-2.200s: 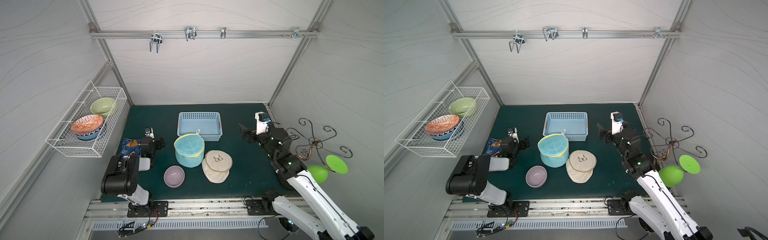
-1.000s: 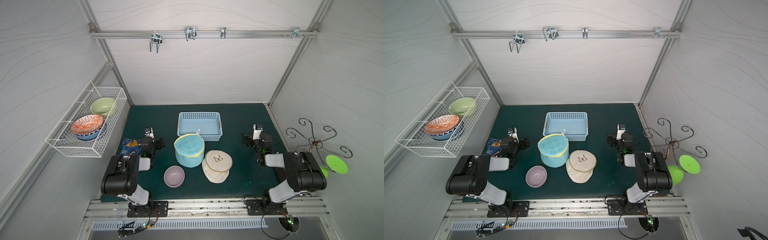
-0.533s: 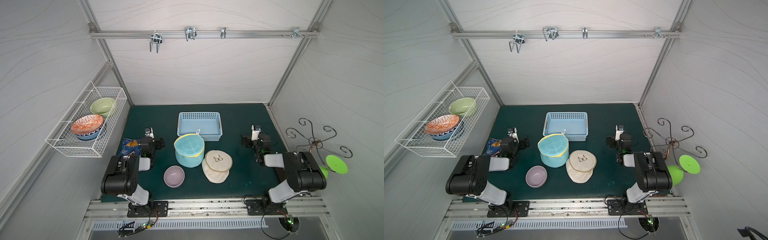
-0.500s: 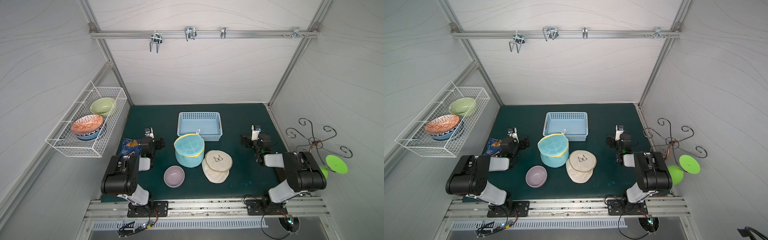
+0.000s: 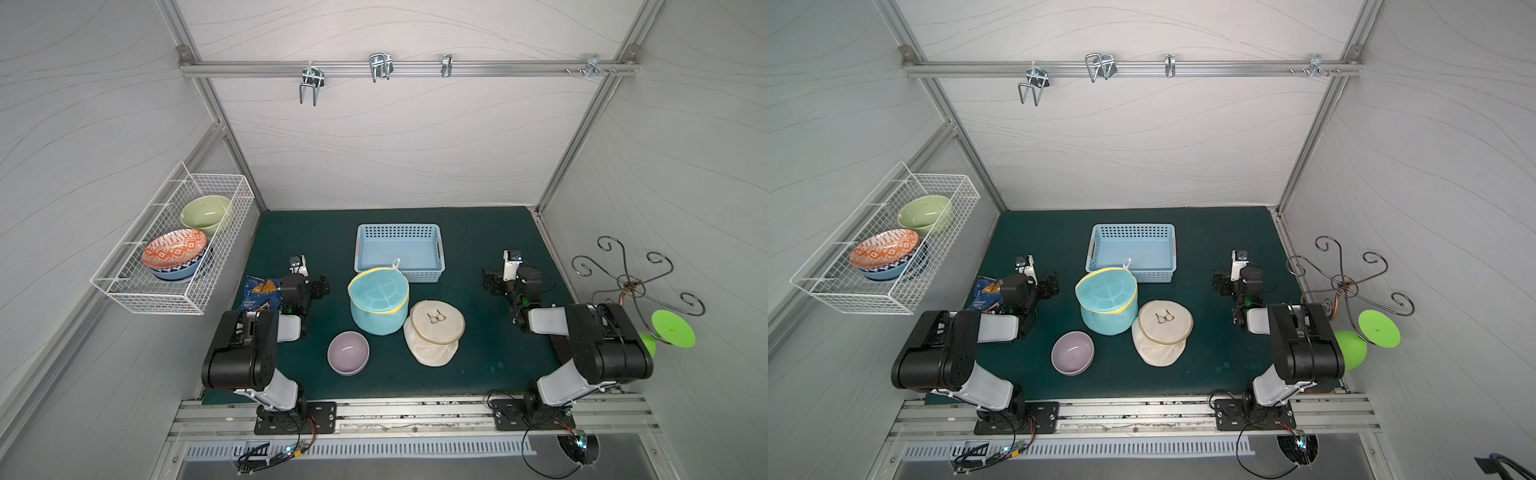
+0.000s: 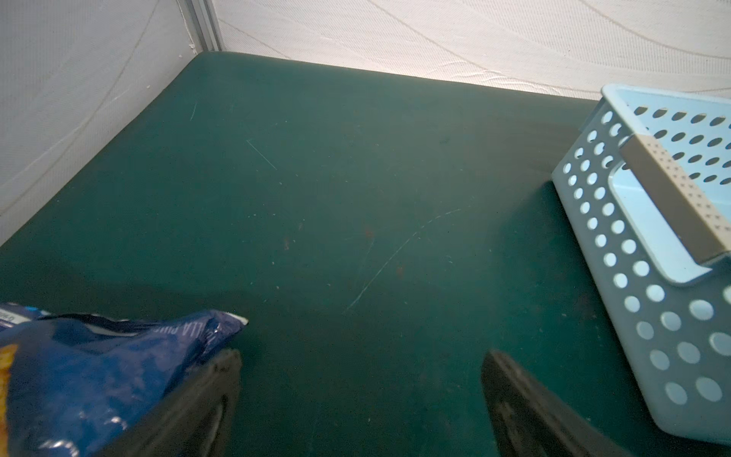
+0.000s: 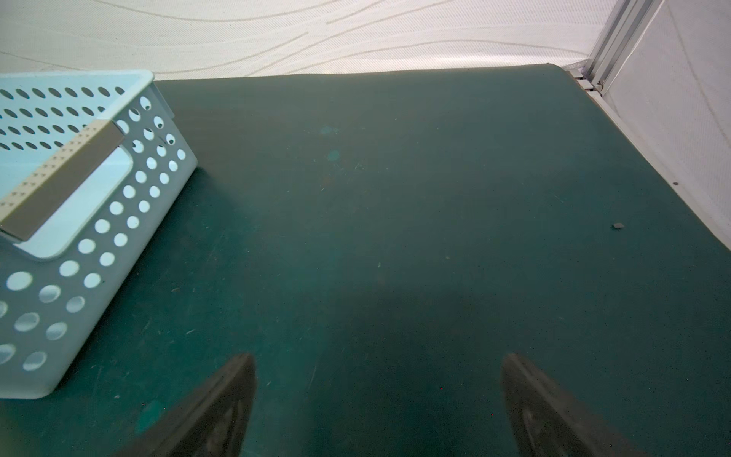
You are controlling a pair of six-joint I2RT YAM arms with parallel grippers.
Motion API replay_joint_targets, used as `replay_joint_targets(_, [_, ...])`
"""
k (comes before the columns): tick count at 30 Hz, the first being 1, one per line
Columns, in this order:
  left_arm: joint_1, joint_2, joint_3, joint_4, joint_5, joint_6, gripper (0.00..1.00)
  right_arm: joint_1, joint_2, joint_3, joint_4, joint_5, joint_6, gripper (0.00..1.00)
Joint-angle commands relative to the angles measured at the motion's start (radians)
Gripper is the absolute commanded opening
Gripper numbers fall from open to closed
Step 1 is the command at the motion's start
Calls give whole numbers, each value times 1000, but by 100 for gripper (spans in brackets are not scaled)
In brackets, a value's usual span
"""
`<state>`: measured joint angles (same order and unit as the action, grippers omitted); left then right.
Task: Turn the laundry bag inside out
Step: Reset both arms
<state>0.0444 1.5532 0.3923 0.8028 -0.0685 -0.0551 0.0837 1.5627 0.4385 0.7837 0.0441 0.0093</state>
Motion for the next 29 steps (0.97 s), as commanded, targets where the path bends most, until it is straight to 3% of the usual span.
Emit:
replay_joint_targets(1, [-6,-5,29,24,-6,12,99,5,3,8,-3,5,-5,99])
replay_joint_targets(29, [-6,-5,29,25,-5,11,99,1,6,8,-4,-9,-3,99])
